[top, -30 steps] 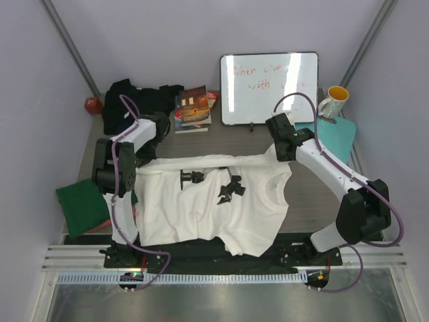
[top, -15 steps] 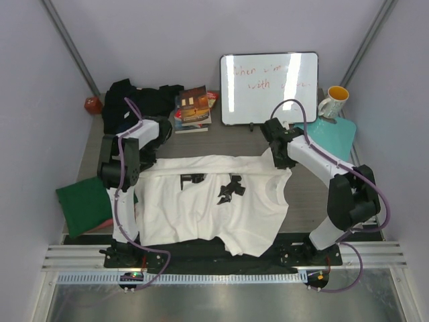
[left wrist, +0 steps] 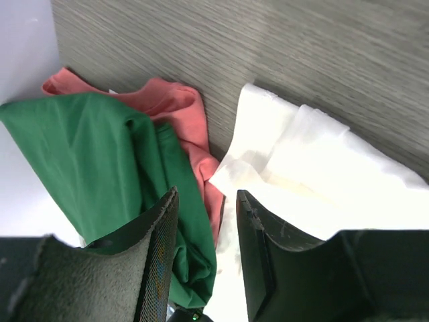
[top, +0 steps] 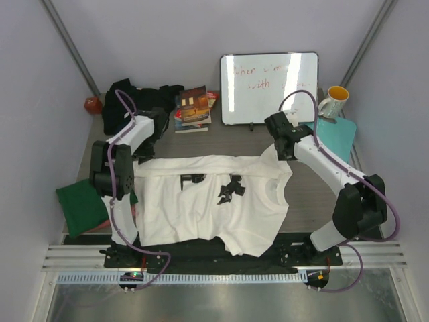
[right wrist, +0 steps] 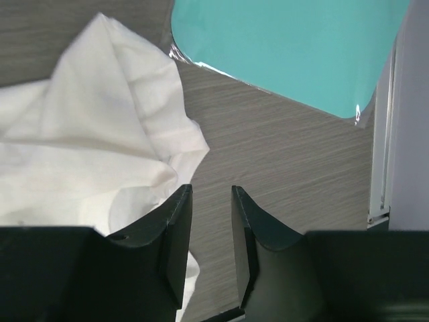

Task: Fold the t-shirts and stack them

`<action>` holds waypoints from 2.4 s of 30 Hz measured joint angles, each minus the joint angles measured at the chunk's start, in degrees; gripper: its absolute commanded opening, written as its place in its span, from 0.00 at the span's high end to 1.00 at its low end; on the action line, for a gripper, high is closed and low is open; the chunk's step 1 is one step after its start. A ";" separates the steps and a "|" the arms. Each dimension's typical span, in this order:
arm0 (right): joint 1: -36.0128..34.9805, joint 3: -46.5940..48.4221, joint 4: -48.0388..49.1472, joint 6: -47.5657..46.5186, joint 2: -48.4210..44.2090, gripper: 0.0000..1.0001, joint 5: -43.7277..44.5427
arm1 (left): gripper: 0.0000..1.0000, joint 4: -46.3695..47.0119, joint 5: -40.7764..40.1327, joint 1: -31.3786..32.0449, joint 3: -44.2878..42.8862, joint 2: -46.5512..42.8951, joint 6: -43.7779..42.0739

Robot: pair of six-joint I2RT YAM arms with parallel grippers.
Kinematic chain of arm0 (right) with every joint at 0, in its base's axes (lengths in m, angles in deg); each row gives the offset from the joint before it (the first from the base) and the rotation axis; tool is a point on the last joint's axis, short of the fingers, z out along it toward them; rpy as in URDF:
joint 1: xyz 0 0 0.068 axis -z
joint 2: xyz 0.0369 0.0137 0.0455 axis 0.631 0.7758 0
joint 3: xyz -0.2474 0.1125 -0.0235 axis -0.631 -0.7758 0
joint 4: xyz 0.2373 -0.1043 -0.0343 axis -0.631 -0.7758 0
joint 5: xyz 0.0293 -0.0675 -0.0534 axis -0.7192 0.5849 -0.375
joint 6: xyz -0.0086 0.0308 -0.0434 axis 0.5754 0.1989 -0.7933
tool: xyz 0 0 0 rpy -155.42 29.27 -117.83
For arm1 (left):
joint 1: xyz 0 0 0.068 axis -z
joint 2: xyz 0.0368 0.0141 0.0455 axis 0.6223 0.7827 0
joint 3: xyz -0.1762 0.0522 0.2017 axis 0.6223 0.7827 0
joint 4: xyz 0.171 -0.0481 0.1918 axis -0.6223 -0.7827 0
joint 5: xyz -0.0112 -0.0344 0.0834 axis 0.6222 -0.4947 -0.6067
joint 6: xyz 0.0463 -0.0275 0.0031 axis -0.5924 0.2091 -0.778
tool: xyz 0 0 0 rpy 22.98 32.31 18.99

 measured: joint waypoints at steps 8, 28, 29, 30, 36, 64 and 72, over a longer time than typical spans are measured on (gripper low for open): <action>0.02 4.37 7.54 -0.28 5.22 0.65 -3.43 | 0.62 0.70 0.42 0.00 -2.80 -0.94 -0.04; 0.02 5.35 12.50 -0.63 18.12 0.64 -12.09 | 0.92 1.38 3.98 5.86 -1.92 6.97 -0.57; 0.02 5.35 12.41 -0.70 18.12 0.63 -12.63 | 0.92 1.27 4.17 6.23 -1.81 7.15 -0.70; 0.02 5.35 12.37 -0.76 18.12 0.63 -13.31 | 0.92 1.25 4.37 6.45 -1.55 7.23 -0.72; -0.24 3.63 12.13 -1.62 17.66 0.64 -18.62 | 0.92 1.20 5.18 6.60 0.98 7.21 -0.72; -10.49 -2.16 3.87 -0.07 -0.44 0.70 -19.17 | 0.92 1.33 5.62 7.74 4.33 3.10 -0.72; -7.96 5.60 11.91 -1.79 9.55 0.76 -17.14 | 0.96 1.73 6.67 8.00 3.28 2.03 -0.72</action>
